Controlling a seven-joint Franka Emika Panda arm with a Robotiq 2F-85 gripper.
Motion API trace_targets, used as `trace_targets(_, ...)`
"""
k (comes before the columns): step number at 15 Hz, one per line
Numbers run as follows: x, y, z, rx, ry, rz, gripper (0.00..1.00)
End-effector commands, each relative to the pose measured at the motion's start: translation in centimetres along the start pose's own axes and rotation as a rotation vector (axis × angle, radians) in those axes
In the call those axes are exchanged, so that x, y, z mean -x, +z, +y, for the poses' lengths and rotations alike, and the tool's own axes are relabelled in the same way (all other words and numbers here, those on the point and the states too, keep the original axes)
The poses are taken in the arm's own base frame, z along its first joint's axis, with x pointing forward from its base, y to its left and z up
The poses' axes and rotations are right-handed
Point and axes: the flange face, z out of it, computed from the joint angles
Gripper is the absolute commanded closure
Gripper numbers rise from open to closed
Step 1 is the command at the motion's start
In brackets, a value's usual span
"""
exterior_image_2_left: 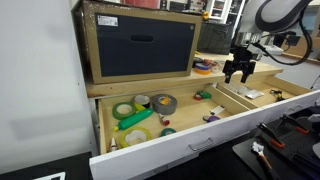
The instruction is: Remove the grey tape from the drawer
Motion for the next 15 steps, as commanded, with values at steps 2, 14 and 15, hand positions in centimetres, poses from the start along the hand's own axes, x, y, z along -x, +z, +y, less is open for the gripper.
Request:
trace_targets(2,0.3,0.3,-1.1,-0.024,0.013,-0.01,0.0)
trace_targets(14,-0.5,3.0,-3.6,-0.021,0.082,-0.01,0.0)
trace_targets(15,-0.6,3.5,-4.4,-0.017,0.1,0.017,0.0)
